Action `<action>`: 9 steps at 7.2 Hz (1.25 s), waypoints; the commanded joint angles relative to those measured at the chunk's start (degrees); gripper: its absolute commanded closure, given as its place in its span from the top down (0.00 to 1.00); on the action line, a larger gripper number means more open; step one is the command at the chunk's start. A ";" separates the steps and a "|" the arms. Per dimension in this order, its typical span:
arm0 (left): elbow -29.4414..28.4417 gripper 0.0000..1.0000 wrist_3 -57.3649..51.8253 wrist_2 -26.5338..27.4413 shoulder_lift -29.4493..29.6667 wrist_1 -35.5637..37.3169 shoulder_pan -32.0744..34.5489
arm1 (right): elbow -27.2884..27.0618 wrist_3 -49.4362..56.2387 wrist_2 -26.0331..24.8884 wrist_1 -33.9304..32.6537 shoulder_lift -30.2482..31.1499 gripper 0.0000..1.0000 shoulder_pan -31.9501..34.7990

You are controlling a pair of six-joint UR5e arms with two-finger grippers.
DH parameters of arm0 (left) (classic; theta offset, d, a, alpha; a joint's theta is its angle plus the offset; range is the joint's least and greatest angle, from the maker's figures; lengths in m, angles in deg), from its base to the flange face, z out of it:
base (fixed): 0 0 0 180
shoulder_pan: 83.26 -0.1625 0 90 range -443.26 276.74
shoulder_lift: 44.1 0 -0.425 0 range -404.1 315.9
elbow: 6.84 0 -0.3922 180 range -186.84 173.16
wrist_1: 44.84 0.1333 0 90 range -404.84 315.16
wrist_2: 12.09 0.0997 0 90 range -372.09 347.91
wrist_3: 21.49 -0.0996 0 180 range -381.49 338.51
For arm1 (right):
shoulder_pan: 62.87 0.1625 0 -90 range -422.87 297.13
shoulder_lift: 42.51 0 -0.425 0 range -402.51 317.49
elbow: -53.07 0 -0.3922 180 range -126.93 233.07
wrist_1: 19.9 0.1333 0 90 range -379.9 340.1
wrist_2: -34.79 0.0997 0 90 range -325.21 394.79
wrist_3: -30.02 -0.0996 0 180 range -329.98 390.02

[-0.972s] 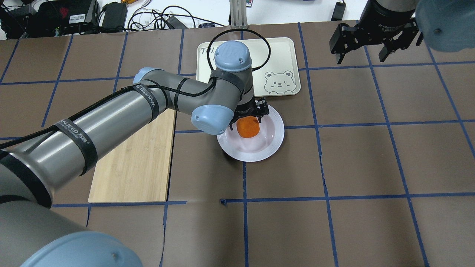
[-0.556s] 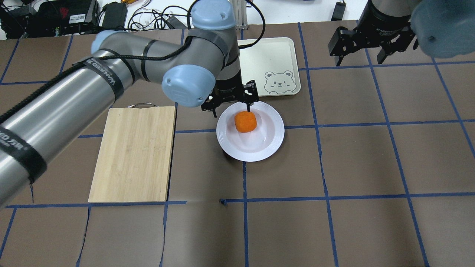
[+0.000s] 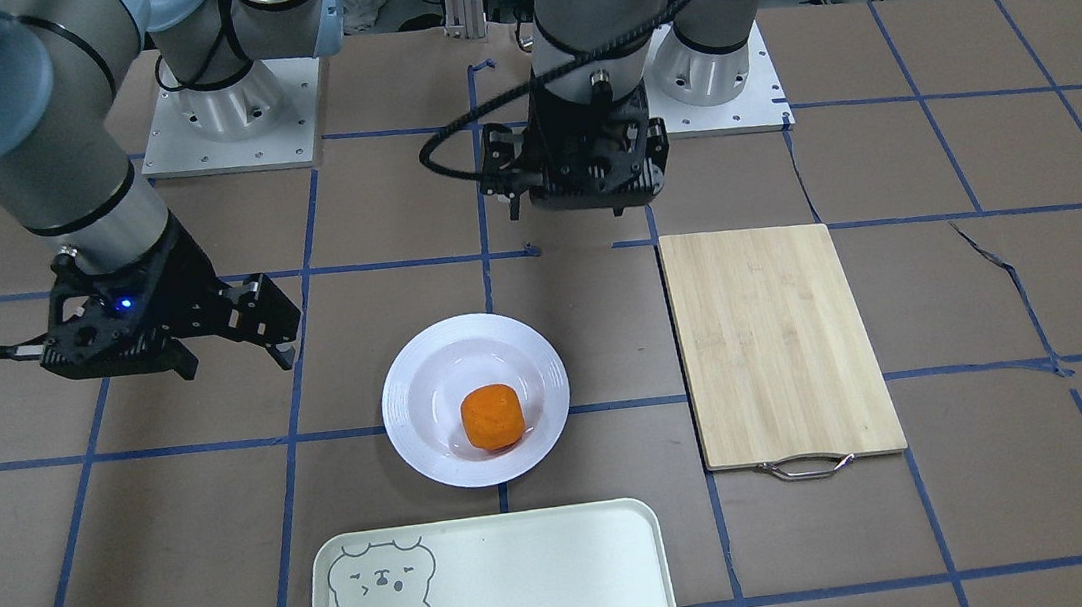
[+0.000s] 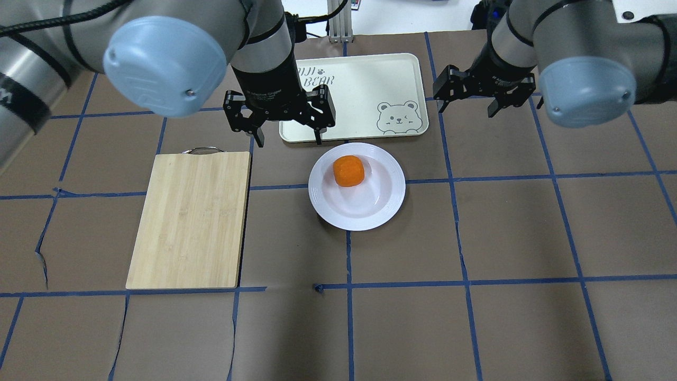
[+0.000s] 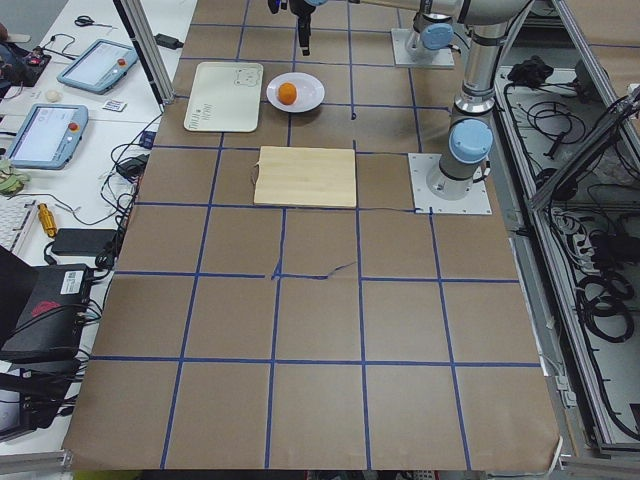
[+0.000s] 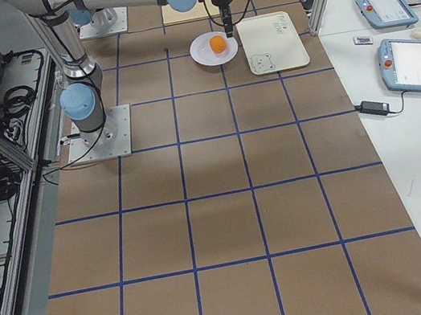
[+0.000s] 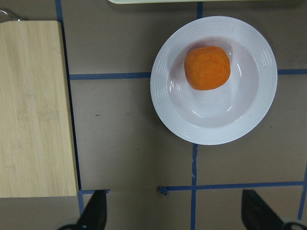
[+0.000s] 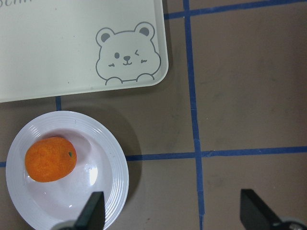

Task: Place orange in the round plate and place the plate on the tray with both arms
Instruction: 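Open the left gripper and raise it away while the right arm lowers toward the plate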

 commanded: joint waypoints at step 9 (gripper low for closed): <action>3.34 1.00 -17.40 1.44 -10.29 -0.54 -13.24 | -21.21 -15.60 10.84 -37.24 -12.52 0.96 6.46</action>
